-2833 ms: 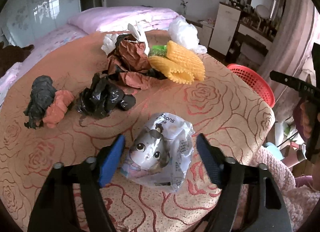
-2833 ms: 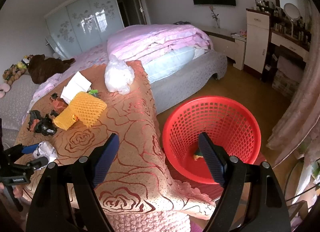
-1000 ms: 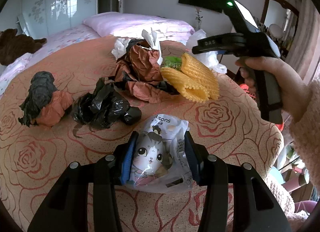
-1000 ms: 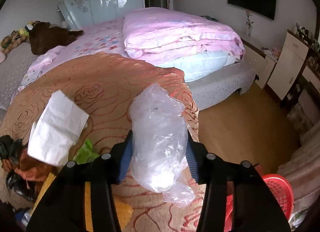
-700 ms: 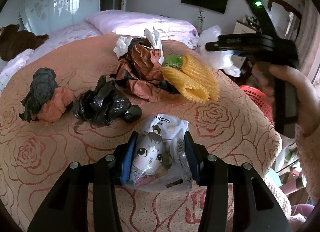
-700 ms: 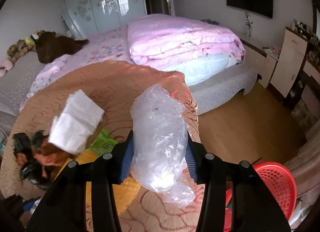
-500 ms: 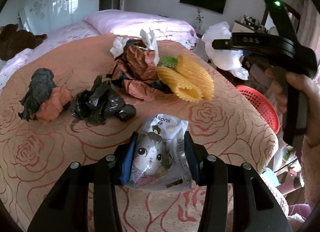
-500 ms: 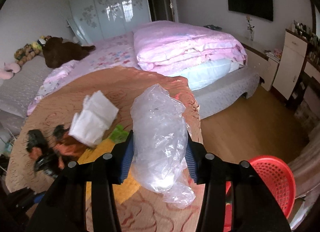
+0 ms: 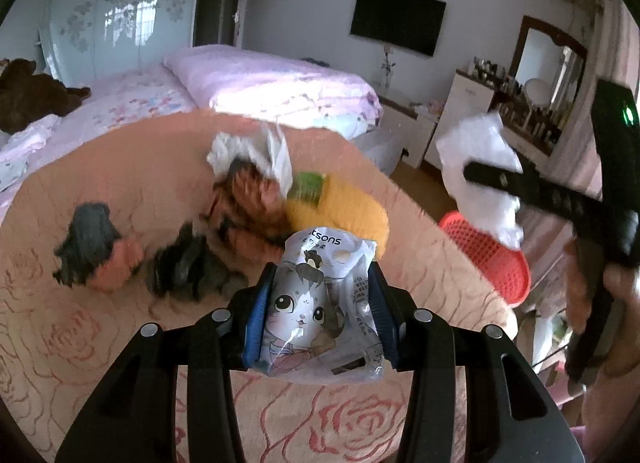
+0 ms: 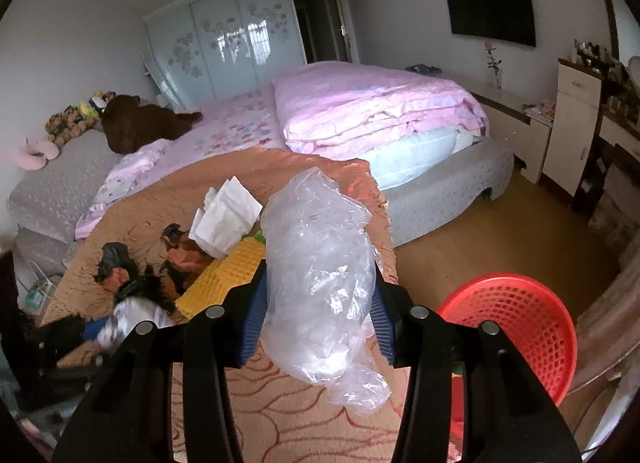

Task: Collect trash
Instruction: 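Carry the snack bag and plastic bag in both tools over the basket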

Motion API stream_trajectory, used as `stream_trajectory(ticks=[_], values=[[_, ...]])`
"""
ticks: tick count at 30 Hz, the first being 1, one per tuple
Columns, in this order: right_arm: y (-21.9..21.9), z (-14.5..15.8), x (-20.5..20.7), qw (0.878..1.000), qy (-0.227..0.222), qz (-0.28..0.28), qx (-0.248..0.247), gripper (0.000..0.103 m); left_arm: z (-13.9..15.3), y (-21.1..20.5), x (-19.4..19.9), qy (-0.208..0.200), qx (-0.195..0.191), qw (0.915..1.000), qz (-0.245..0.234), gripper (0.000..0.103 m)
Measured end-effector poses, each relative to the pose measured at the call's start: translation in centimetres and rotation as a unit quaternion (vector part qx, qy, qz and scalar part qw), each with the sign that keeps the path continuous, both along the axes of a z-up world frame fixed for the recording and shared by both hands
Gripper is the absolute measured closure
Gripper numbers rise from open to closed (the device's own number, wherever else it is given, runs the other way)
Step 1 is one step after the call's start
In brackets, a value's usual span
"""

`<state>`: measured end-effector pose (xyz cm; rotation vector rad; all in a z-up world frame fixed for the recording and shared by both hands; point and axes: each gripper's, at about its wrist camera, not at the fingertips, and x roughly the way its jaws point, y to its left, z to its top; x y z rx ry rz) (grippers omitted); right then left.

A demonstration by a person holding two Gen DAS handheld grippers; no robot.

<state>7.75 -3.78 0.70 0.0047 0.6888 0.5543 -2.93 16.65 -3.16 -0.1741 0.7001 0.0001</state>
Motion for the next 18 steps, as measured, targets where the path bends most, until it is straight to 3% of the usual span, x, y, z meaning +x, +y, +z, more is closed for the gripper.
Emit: stream_trajectory(ticks=[9,18], values=[[-3.6,1.3,-1.0,0.999,-0.02,-0.035,0.007,0.058,2.7,-2.4,2.0,-0.025,0.008,0.9996,-0.006,0.06],[-7.5,1.1,-1.1,0.997,-0.019,-0.077,0.012,0.058,3.7,-6.4,4.5,-0.03,0.019,0.9984,-0.043,0.06]])
